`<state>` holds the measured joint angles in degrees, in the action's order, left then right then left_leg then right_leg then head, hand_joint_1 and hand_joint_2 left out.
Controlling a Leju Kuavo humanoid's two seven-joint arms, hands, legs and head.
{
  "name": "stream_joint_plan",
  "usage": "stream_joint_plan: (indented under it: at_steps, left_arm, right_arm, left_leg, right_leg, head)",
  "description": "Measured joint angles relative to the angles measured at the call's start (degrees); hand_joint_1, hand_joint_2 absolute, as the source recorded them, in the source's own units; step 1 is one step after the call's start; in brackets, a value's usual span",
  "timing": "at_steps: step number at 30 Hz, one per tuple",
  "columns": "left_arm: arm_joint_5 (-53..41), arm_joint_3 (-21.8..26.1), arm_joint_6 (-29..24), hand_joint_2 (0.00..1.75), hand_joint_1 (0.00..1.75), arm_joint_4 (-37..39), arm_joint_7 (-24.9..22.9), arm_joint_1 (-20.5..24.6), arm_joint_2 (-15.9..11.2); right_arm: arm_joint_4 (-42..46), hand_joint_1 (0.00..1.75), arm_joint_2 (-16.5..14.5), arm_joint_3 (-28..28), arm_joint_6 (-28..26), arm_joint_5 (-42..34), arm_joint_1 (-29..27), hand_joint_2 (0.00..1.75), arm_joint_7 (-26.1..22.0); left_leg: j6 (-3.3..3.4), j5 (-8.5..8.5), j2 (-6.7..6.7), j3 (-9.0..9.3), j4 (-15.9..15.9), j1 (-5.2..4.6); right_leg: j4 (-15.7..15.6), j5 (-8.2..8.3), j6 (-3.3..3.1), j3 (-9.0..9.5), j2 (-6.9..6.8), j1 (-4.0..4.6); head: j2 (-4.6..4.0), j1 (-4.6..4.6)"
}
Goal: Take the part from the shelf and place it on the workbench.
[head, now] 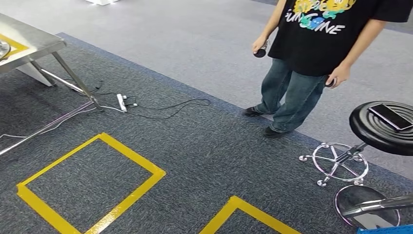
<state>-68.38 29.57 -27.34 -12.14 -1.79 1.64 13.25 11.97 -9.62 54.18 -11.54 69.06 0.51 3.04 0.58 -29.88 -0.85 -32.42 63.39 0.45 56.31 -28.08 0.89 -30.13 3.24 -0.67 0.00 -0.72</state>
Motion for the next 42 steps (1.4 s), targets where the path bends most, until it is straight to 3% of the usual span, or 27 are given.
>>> stream_joint_plan:
  at_steps: [2, 4, 6, 7, 9, 11, 12, 13, 15, 17, 18, 20, 22, 24, 25, 26, 27, 28, 29, 31, 33, 35, 36, 38, 40, 42]
  left_arm:
    - [0.0, 0.0, -0.01, 0.0, 0.0, 0.01, 0.0, 0.08, -0.02]
    - [0.01, 0.0, -0.02, 0.0, 0.0, 0.01, 0.0, 0.2, -0.01]
    - [0.01, -0.01, -0.02, 0.0, 0.0, 0.01, 0.0, 0.27, 0.03]
    - [-0.17, -0.02, 0.05, 0.0, 0.0, 0.01, 0.0, 0.29, 0.07]
    - [-1.19, -0.28, 0.51, 0.0, 0.0, 0.01, -0.01, 0.29, 0.13]
    - [-2.45, -0.99, 1.08, 0.0, 0.0, 0.01, -0.08, 0.33, 0.16]
    - [-2.8, -1.36, 1.22, 0.0, 0.0, 0.01, -0.14, 0.42, 0.2]
    - [-3.0, -1.68, 1.31, 0.0, 0.0, 0.01, -0.2, 0.52, 0.24]
    - [-3.11, -2.17, 1.37, 0.0, 0.0, 0.01, -0.25, 0.64, 0.31]
    - [-3.1, -2.52, 1.36, 0.0, 0.0, 0.01, -0.24, 0.65, 0.32]
    - [-3.1, -2.6, 1.35, 0.0, 0.0, 0.01, -0.22, 0.67, 0.32]
    - [-3.09, -2.66, 1.33, 0.0, 0.0, 0.01, -0.14, 0.75, 0.32]
    - [-3.09, -2.72, 1.31, 0.0, 0.0, 0.01, -0.05, 0.77, 0.38]
    - [-3.09, -2.75, 1.3, 0.0, 0.0, 0.03, -0.03, 0.71, 0.42]
    - [-3.09, -2.75, 1.3, 0.0, 0.0, 0.04, -0.02, 0.64, 0.39]
    - [-3.09, -2.75, 1.31, 0.0, 0.0, 0.07, -0.02, 0.57, 0.36]
    - [-3.09, -2.75, 1.31, 0.0, 0.0, 0.08, -0.02, 0.52, 0.34]
    - [-3.09, -2.76, 1.31, 0.0, 0.0, 0.09, -0.02, 0.49, 0.33]
    - [-3.09, -2.77, 1.31, 0.0, 0.0, 0.1, -0.02, 0.48, 0.33]
    - [-3.09, -2.8, 1.31, 0.0, 0.0, 0.1, -0.02, 0.48, 0.28]
    - [-3.09, -2.82, 1.29, 0.0, 0.0, 0.13, -0.02, 0.52, 0.2]
    - [-3.05, -2.86, 1.27, 0.0, 0.0, 0.14, -0.05, 0.57, 0.19]
    - [-3.04, -2.88, 1.27, 0.0, 0.0, 0.14, -0.07, 0.59, 0.21]
    - [-3.05, -2.92, 1.28, 0.0, 0.0, 0.14, -0.08, 0.59, 0.31]
    - [-3.07, -2.93, 1.3, 0.0, 0.0, 0.14, -0.08, 0.47, 0.36]
    - [-3.07, -2.93, 1.32, 0.0, 0.0, 0.14, -0.09, 0.37, 0.35]
  right_arm:
    - [-0.02, 0.0, -0.03, 0.0, 0.0, 0.01, 0.12, 0.0, 0.0]
    - [-0.03, 0.0, -0.04, -0.01, 0.01, 0.01, 0.07, 0.0, 0.0]
    - [-0.03, 0.0, -0.02, -0.01, 0.02, 0.0, -0.12, 0.0, 0.01]
    - [-0.03, 0.0, -0.01, -0.01, 0.18, -0.04, -0.12, 0.0, 0.04]
    - [-0.03, 0.0, 0.07, 0.04, 1.24, -0.31, 0.05, 0.0, 0.26]
    - [-0.06, 0.0, 0.2, 0.2, 2.75, -0.63, 0.09, 0.0, 0.52]
    - [-0.08, 0.0, 0.28, 0.31, 3.31, -0.73, -0.02, 0.0, 0.59]
    - [-0.09, 0.0, 0.36, 0.44, 3.78, -0.83, -0.14, 0.0, 0.62]
    - [-0.09, 0.0, 0.54, 0.69, 4.45, -0.98, -0.23, 0.0, 0.57]
    - [-0.09, 0.0, 0.63, 0.86, 4.86, -1.07, -0.03, 0.0, 0.46]
    - [-0.1, 0.0, 0.63, 0.91, 5.04, -1.1, 0.02, 0.0, 0.43]
    - [-0.1, 0.0, 0.64, 1.09, 5.37, -1.17, -0.15, 0.0, 0.42]
    - [-0.09, 0.0, 0.66, 1.31, 5.61, -1.26, -0.34, 0.0, 0.42]
    - [-0.09, 0.0, 0.67, 1.4, 5.71, -1.32, -0.3, 0.0, 0.42]
    - [-0.08, 0.0, 0.68, 1.42, 5.76, -1.33, -0.26, 0.0, 0.41]
    - [-0.09, 0.0, 0.68, 1.42, 5.81, -1.33, -0.26, 0.0, 0.4]
    - [-0.09, 0.0, 0.68, 1.43, 5.85, -1.33, -0.32, 0.0, 0.4]
    - [-0.09, 0.0, 0.68, 1.43, 5.87, -1.33, -0.39, 0.0, 0.4]
    - [-0.1, 0.0, 0.68, 1.43, 5.87, -1.33, -0.44, 0.0, 0.4]
    - [-0.11, 0.0, 0.63, 1.44, 5.89, -1.33, -0.39, 0.0, 0.4]
    - [-0.13, 0.0, 0.56, 1.45, 5.9, -1.34, -0.23, 0.0, 0.42]
    - [-0.14, 0.0, 0.55, 1.45, 5.96, -1.35, -0.28, 0.0, 0.44]
    - [-0.14, 0.0, 0.55, 1.46, 5.99, -1.35, -0.38, 0.0, 0.45]
    - [-0.14, 0.0, 0.55, 1.5, 6.04, -1.35, -0.43, 0.0, 0.49]
    - [-0.14, 0.0, 0.56, 1.59, 5.98, -1.38, -0.24, 0.0, 0.53]
    - [-0.14, 0.0, 0.57, 1.73, 5.86, -1.45, -0.2, 0.0, 0.62]
  left_leg:
    - [0.39, 1.65, -1.13, 1.93, -5.1, -0.13]
    - [0.56, 1.64, -1.0, 2.05, -5.99, -0.29]
    - [1.08, 2.06, -0.24, 2.1, -6.47, -0.22]
    - [1.42, 2.26, 0.25, 2.12, -6.75, -0.13]
    - [1.82, 2.38, 1.48, 2.03, -6.92, -0.13]
    - [1.89, 2.36, 2.85, 1.93, -6.89, -0.2]
    - [1.85, 2.33, 3.47, 1.91, -6.87, -0.21]
    - [1.75, 2.27, 4.05, 1.94, -6.83, -0.19]
    - [1.32, 2.0, 5.08, 2.1, -6.63, -0.21]
    - [0.62, 1.64, 6.0, 2.22, -6.28, -0.54]
    - [0.3, 1.57, 6.43, 2.28, -6.16, -0.72]
    - [-0.25, 1.46, 7.12, 2.41, -6.06, -0.66]
    - [-0.86, -0.18, 5.5, 1.96, -4.41, -0.32]
    - [-1.19, -4.0, 2.63, -0.43, 1.66, -0.12]
    - [-1.15, -5.93, 1.83, -2.19, 5.75, -0.1]
    - [-1.05, -7.11, 1.48, -3.65, 9.06, -0.11]
    - [-0.87, -7.17, 1.33, -4.37, 10.63, -0.14]
    - [-0.6, -6.05, 1.19, -4.06, 9.92, -0.19]
    - [-0.25, -4.03, 0.88, -2.78, 7.11, -0.26]
    - [0.7, -0.06, -1.46, 0.69, -0.7, -0.39]
    - [1.25, 1.15, -3.48, 2.49, -5.15, -0.57]
    - [1.39, 1.1, -3.06, 2.66, -5.99, -0.69]
    - [1.5, 1.37, -2.44, 2.79, -6.42, -0.62]
    - [1.79, 1.9, -1.01, 3.08, -7.32, -0.39]
    - [1.99, 2.01, 0.64, 3.1, -7.53, -0.44]
    - [1.99, 1.95, 2.28, 3.01, -7.5, -0.49]
  right_leg:
    - [0.19, 0.03, 0.41, -0.34, 0.92, 0.09]
    - [0.18, 0.21, 1.17, -0.94, 1.58, -0.1]
    - [1.01, -0.34, 1.77, -1.74, 0.95, -0.26]
    - [2.83, -1.49, 1.96, -2.79, 0.07, -0.22]
    - [9.7, -5.13, 2.28, -6.17, -1.9, -0.15]
    - [16.26, -7.48, 2.65, -9.34, -2.63, -0.24]
    - [16.92, -7.13, 2.82, -9.59, -2.82, -0.34]
    - [15.22, -5.76, 2.94, -8.63, -3.13, -0.45]
    - [7.27, -2.23, 3.08, -4.31, -5.16, -0.54]
    - [1.55, -0.55, 2.49, -1.09, -6.91, -0.45]
    - [0.75, -0.55, 2.08, -0.69, -7.16, -0.33]
    - [0.82, -0.3, 1.21, -1.06, -5.97, -0.25]
    - [0.69, -0.04, 0.47, -1.17, -4.97, -0.27]
    - [0.61, 0.22, -0.15, -1.21, -3.87, -0.24]
    - [0.62, 0.31, -0.35, -1.35, -3.22, -0.13]
    - [0.63, 0.38, -0.51, -1.47, -2.51, -0.01]
    - [0.65, 0.45, -0.6, -1.54, -1.77, 0.13]
    - [0.67, 0.5, -0.63, -1.54, -1.03, 0.24]
    - [0.69, 0.55, -0.62, -1.49, -0.3, 0.34]
    - [0.8, 0.64, -0.44, -1.52, 1.0, 0.43]
    - [0.93, 0.91, 0.08, -2.05, 2.14, 0.26]
    - [0.81, 1.31, 0.84, -2.65, 3.13, 0.01]
    - [0.95, 1.25, 1.1, -2.97, 2.67, -0.01]
    - [3.87, -0.66, 1.52, -4.7, 0.17, 0.11]
    - [10.83, -4.29, 1.98, -8.11, -2.23, 0.02]
    - [16.21, -5.99, 2.56, -10.54, -2.8, -0.27]
  head:
    - [0.0, 0.01]
    - [0.0, 0.02]
    - [0.0, -0.08]
    - [0.0, -0.26]
    - [0.0, -0.63]
    - [0.0, -0.73]
    - [0.0, -0.74]
    - [0.0, -0.74]
    - [0.0, -0.82]
    - [0.0, -0.87]
    - [0.0, -0.79]
    - [0.0, -0.55]
    - [0.0, -0.36]
    - [0.0, -0.08]
    - [0.0, 0.01]
    - [0.0, 0.07]
    - [0.0, 0.1]
    - [0.0, 0.1]
    - [0.0, 0.1]
    - [0.0, 0.08]
    - [0.0, 0.18]
    - [0.0, 0.3]
    - [0.0, 0.28]
    - [0.0, 0.0]
    - [0.0, -0.32]
    - [0.0, -0.42]
